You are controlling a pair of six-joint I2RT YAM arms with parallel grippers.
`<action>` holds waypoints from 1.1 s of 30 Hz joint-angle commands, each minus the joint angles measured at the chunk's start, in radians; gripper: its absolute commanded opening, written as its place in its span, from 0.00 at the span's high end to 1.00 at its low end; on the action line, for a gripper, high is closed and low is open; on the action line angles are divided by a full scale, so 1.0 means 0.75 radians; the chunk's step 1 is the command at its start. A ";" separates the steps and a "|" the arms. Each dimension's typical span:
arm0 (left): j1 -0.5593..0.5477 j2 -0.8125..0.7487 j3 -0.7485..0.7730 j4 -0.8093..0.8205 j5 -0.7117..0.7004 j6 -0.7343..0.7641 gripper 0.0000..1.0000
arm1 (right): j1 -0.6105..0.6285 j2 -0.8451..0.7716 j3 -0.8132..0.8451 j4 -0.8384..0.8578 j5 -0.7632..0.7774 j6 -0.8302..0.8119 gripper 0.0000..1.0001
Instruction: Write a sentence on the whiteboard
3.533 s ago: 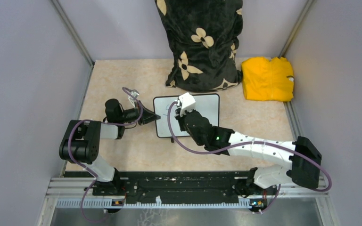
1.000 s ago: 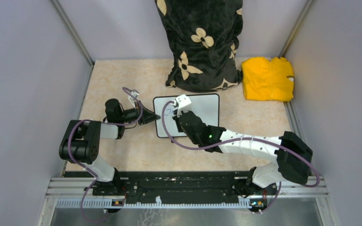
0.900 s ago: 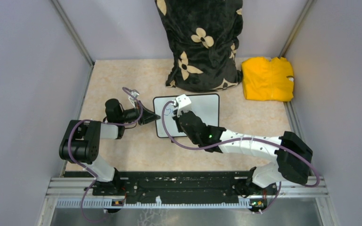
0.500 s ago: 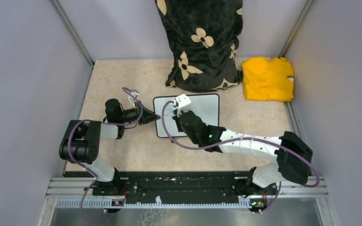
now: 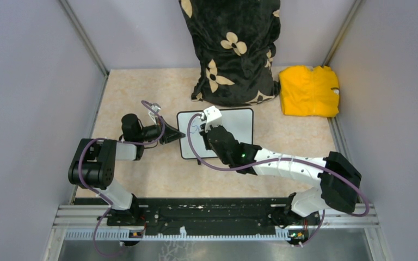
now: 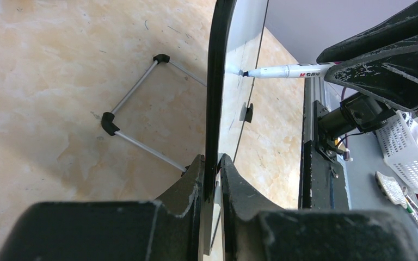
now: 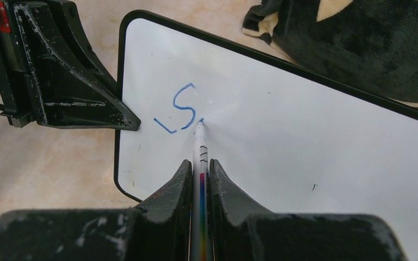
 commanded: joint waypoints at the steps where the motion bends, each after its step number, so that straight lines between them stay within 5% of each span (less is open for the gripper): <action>1: -0.010 -0.012 0.018 -0.019 -0.009 0.039 1.00 | -0.034 -0.040 0.049 0.028 0.061 -0.019 1.00; 33: -0.018 -0.018 0.020 -0.033 -0.010 0.049 1.00 | -0.036 -0.126 -0.093 -0.038 -0.039 0.052 1.00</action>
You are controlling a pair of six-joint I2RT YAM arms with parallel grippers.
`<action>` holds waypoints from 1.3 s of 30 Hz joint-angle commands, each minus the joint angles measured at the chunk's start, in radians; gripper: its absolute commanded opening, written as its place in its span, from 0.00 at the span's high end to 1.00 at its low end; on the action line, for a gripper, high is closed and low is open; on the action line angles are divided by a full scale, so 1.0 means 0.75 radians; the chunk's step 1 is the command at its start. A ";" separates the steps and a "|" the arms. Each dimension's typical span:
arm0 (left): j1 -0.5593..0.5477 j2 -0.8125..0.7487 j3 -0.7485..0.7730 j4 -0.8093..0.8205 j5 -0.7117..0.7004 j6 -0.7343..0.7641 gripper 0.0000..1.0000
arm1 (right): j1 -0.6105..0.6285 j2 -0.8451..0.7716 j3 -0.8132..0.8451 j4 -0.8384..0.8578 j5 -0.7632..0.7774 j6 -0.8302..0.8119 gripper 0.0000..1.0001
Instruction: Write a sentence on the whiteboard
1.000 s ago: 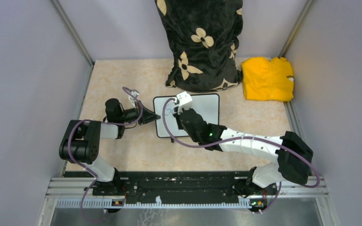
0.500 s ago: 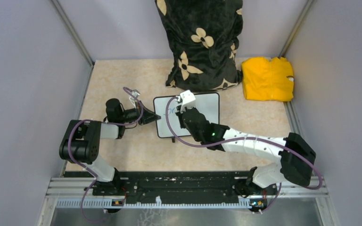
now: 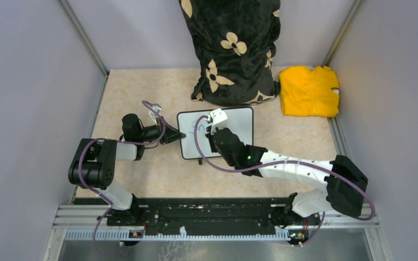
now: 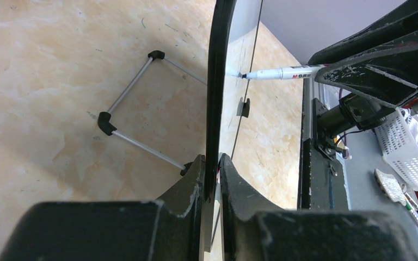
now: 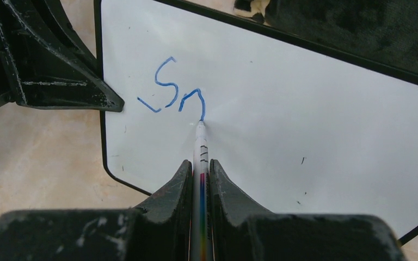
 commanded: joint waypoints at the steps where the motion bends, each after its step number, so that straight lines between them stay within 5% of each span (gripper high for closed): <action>1: -0.010 -0.017 0.019 -0.027 -0.011 0.043 1.00 | -0.012 -0.041 -0.010 0.005 -0.017 0.025 1.00; 39: -0.018 -0.014 0.024 -0.056 -0.008 0.068 1.00 | -0.054 -0.003 0.101 0.076 0.050 -0.035 1.00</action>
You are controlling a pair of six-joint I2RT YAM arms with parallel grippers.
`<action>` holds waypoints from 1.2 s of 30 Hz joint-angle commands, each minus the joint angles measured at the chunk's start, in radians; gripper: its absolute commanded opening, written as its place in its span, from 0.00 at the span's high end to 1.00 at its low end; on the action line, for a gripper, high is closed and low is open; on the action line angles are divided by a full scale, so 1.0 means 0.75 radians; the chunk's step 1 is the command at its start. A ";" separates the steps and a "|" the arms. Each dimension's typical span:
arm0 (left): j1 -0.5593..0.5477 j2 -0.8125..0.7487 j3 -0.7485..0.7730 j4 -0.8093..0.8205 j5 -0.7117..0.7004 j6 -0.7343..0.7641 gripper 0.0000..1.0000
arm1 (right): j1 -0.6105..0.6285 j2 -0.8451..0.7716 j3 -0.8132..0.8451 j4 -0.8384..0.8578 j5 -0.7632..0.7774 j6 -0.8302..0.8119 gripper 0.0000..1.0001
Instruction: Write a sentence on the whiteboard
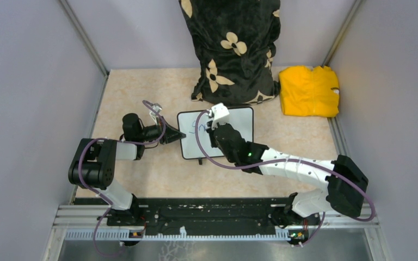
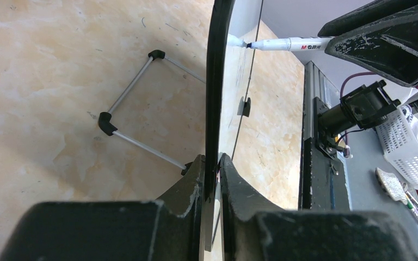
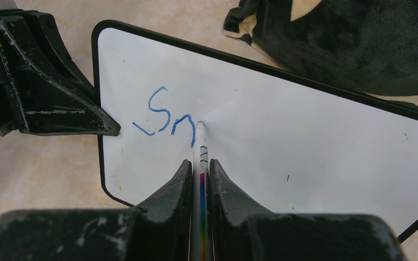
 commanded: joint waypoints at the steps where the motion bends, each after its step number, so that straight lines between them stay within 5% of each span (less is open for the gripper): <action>1: -0.014 -0.014 0.015 -0.028 -0.009 0.047 1.00 | -0.026 -0.004 0.063 0.051 0.037 -0.011 1.00; 36: -0.016 -0.013 0.019 -0.042 -0.009 0.055 1.00 | -0.036 -0.100 -0.090 -0.010 -0.019 0.045 1.00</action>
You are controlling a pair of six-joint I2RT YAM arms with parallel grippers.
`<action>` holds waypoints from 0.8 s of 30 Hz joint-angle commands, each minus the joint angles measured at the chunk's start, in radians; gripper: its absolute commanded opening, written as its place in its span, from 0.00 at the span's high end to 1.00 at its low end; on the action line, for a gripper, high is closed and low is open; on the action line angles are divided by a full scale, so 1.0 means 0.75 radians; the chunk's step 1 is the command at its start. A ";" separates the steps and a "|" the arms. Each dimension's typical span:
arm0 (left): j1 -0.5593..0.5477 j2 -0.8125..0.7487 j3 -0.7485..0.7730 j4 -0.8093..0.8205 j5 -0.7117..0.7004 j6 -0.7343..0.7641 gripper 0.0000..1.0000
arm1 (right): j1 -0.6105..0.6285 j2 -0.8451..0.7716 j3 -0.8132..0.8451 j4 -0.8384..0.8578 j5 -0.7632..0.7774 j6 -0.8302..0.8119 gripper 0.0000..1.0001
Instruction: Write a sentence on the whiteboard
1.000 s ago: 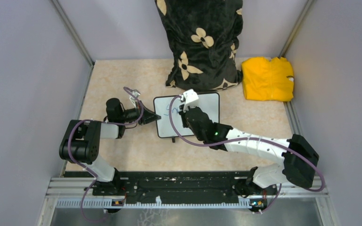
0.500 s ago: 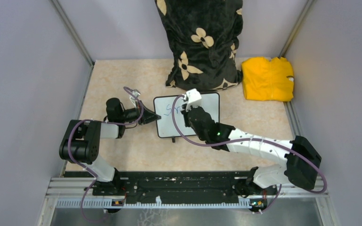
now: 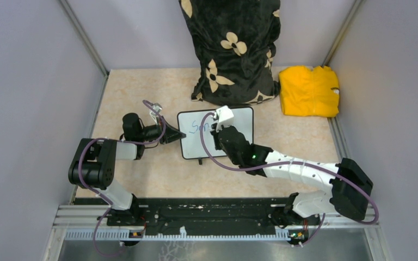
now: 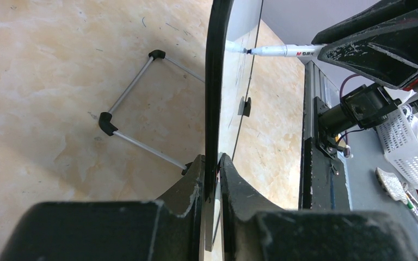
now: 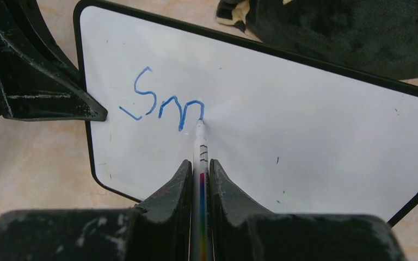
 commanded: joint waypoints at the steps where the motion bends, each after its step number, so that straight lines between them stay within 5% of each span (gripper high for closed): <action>1: -0.014 -0.014 0.013 -0.031 -0.010 0.050 1.00 | -0.017 -0.040 -0.019 -0.003 -0.012 0.024 1.00; 24: -0.014 -0.010 0.015 -0.045 -0.011 0.059 1.00 | -0.017 -0.201 -0.012 0.011 -0.013 0.034 1.00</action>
